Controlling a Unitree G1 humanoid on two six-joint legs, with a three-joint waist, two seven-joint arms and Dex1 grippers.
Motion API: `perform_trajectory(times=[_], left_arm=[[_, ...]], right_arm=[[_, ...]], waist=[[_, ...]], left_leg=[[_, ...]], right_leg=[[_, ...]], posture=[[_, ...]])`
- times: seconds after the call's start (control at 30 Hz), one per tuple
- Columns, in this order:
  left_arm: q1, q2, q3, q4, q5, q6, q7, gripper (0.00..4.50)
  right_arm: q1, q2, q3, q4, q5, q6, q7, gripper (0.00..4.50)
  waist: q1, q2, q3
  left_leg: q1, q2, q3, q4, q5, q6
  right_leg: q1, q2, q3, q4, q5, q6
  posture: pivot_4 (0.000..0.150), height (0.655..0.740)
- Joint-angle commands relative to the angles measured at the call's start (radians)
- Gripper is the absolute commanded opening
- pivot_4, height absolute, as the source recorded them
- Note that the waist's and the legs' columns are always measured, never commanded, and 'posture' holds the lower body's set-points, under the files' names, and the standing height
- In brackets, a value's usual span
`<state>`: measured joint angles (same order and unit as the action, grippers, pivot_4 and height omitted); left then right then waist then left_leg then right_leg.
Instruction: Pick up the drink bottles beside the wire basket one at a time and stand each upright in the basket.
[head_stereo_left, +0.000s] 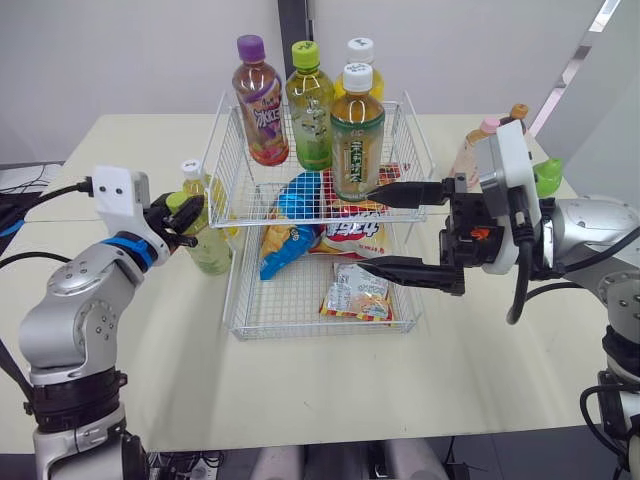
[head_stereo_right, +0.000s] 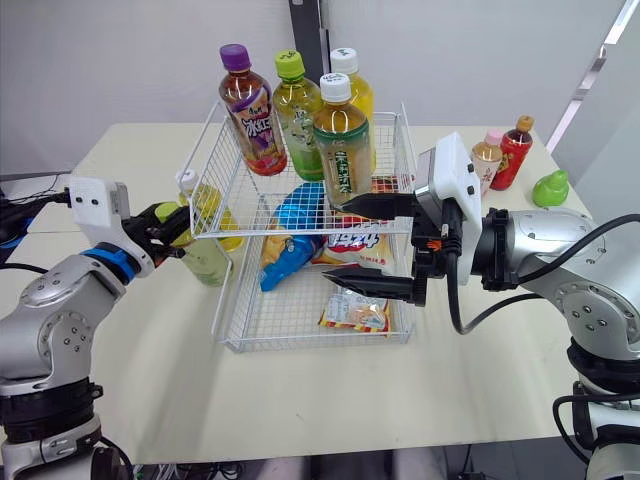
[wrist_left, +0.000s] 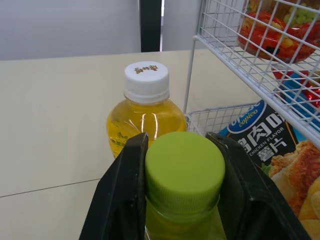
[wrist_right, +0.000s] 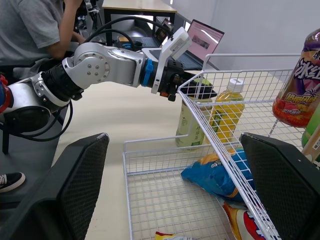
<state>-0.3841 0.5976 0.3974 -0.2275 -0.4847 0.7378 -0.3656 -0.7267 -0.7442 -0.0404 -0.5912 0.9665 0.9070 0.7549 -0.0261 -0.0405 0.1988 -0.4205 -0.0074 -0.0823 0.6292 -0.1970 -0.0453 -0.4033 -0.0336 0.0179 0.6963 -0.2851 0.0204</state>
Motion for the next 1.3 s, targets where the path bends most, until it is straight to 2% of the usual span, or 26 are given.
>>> perform_trajectory(times=[0.03, 0.2, 0.37, 0.5, 0.63, 0.77, 0.9, 1.0, 1.07, 1.3], left_arm=[[0.018, 0.026, 0.028, -0.044, -0.018, -0.009, -0.019, 1.39], [0.025, 0.167, 0.187, -0.111, -0.171, 0.068, -0.141, 1.39], [-0.063, 0.384, 0.286, -0.032, -0.315, 0.201, -0.256, 1.39], [-0.287, 0.570, 0.226, 0.124, -0.381, 0.261, -0.334, 1.39], [-0.592, 0.642, 0.076, 0.264, -0.388, 0.282, -0.353, 1.39], [-0.896, 0.595, -0.091, 0.358, -0.372, 0.334, -0.376, 1.39], [-1.053, 0.497, -0.240, 0.405, -0.328, 0.353, -0.443, 1.39], [-1.107, 0.401, -0.304, 0.436, -0.302, 0.346, -0.477, 1.39], [-1.116, 0.351, -0.338, 0.454, -0.275, 0.335, -0.497, 1.39], [-1.072, 0.192, -0.380, 0.490, -0.198, 0.272, -0.517, 1.39]], right_arm=[[-0.017, -0.013, -0.024, -0.024, 0.015, -0.002, -0.011, 4.50], [-0.019, -0.031, -0.037, -0.020, 0.012, -0.005, -0.010, 4.50], [-0.023, -0.058, -0.043, -0.002, 0.000, -0.016, 0.007, 4.50], [-0.026, -0.076, -0.040, 0.000, -0.016, -0.019, 0.014, 4.50], [-0.022, -0.078, -0.039, -0.014, -0.022, -0.017, -0.004, 4.50], [-0.011, -0.067, -0.041, -0.040, -0.014, -0.008, -0.040, 4.50], [-0.007, -0.058, -0.035, -0.057, -0.016, -0.003, -0.075, 4.50], [-0.008, -0.049, -0.037, -0.072, -0.012, 0.003, -0.111, 4.50], [0.002, -0.093, -0.100, -0.027, 0.005, -0.004, -0.067, 4.50], [0.055, -0.176, -0.221, 0.018, 0.056, -0.011, -0.016, 4.50]], waist=[[-0.001, 0.000, 0.000], [-0.004, 0.000, 0.000], [-0.005, -0.001, 0.001], [0.000, -0.001, 0.002], [-0.001, -0.002, 0.002], [-0.006, -0.002, 0.002], [-0.006, -0.001, 0.002], [-0.006, -0.001, 0.002], [-0.006, -0.001, 0.003], [-0.012, 0.000, 0.003]], left_leg=[[0.000, 0.000, 0.000, 0.000, 0.000, 0.000], [-0.001, 0.001, -0.001, 0.000, 0.000, 0.000], [-0.003, 0.002, -0.003, 0.000, 0.000, 0.000], [-0.004, 0.001, -0.003, 0.000, 0.000, 0.000], [-0.004, 0.001, -0.003, 0.000, 0.000, 0.000], [-0.005, 0.001, -0.003, -0.001, 0.000, 0.000], [-0.006, 0.001, -0.003, 0.000, 0.000, 0.000], [-0.006, 0.001, -0.003, 0.000, 0.000, 0.000], [-0.006, 0.001, -0.003, 0.001, 0.000, 0.000], [-0.007, 0.001, -0.002, 0.000, 0.000, 0.000]], right_leg=[[0.000, 0.000, 0.000, 0.000, 0.000, 0.000], [-0.002, 0.000, 0.000, 0.000, 0.000, 0.000], [-0.002, 0.005, -0.001, -0.001, 0.000, 0.000], [-0.001, 0.005, -0.002, -0.003, 0.000, 0.000], [-0.001, 0.006, -0.002, -0.005, -0.001, 0.003], [-0.001, 0.006, -0.001, -0.006, -0.001, 0.003], [-0.002, 0.006, -0.001, -0.004, -0.001, 0.004], [-0.002, 0.006, -0.001, -0.003, -0.001, 0.003], [-0.003, 0.006, -0.001, -0.002, -0.001, 0.003], [-0.004, 0.006, 0.001, -0.002, 0.000, 0.000]], posture=[[0.150, 0.7400], [0.150, 0.7400], [0.150, 0.7400], [0.150, 0.7400], [0.150, 0.7400], [0.150, 0.7400], [0.150, 0.7400], [0.150, 0.7400], [0.150, 0.7400], [0.150, 0.7400]])
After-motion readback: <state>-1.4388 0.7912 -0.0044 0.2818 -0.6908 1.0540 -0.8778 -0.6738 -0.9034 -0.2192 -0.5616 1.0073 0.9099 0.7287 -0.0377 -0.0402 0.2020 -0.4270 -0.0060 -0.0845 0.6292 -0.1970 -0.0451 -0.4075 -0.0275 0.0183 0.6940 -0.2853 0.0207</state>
